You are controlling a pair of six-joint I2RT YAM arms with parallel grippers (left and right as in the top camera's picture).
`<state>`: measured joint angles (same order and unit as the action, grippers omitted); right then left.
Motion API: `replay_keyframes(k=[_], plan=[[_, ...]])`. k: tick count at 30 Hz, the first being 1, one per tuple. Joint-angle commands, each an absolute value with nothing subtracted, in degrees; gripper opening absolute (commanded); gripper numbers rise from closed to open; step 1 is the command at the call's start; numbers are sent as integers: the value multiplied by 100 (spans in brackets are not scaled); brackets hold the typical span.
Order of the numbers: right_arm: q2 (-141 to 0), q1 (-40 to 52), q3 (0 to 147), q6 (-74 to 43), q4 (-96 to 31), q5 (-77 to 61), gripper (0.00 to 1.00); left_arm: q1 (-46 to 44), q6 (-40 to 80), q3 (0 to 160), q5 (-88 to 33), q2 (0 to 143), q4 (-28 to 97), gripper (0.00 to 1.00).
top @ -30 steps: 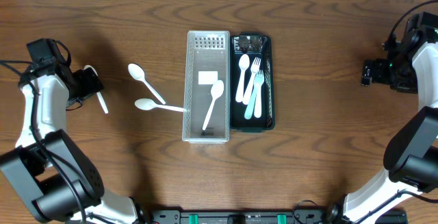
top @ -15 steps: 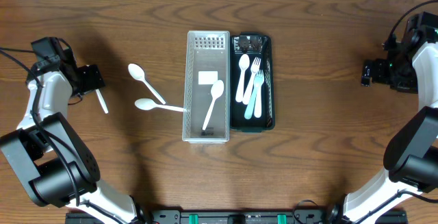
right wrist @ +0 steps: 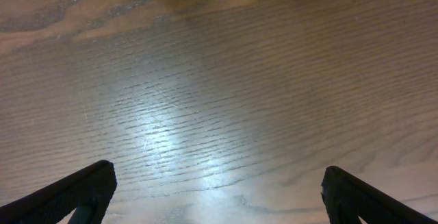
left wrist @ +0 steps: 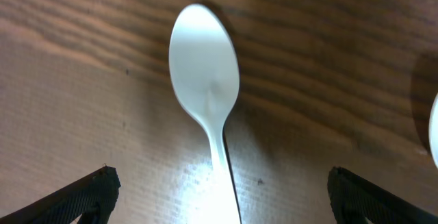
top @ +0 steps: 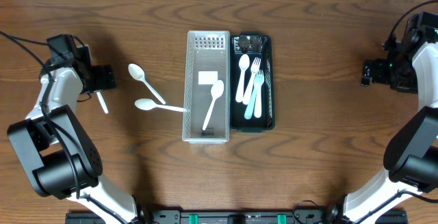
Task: Pack container
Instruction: 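Lower the left gripper onto the spoon handle and grasp it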
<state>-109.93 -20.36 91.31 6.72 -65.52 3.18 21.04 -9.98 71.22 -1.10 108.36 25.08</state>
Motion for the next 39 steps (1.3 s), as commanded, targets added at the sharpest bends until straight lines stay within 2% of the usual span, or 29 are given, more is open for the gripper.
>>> replay_keyframes(k=[1, 12, 22, 24, 27, 28, 39], plan=[[-10982, -2060, 9126, 738, -6554, 301, 99, 2145, -1175, 7214, -86, 10986, 2399, 99], [-10982, -2060, 9126, 738, -6554, 301, 99, 2191, -1044, 7214, -86, 11295, 2287, 99], [-10982, -2060, 9126, 738, -6554, 301, 99, 2355, -416, 7214, -89, 11349, 2132, 99], [-10982, -2060, 9126, 738, -6554, 301, 99, 2355, -416, 7214, -89, 11349, 2152, 95], [-10982, -2060, 9126, 738, -6552, 301, 99, 2349, -416, 7214, -91, 11349, 2158, 81], [-10982, -2060, 9126, 735, -6554, 301, 99, 2349, -416, 7214, -91, 11349, 2156, 79], [-10982, -2060, 9126, 738, -6554, 301, 99, 2344, -421, 7212, -89, 11399, 2300, 86]])
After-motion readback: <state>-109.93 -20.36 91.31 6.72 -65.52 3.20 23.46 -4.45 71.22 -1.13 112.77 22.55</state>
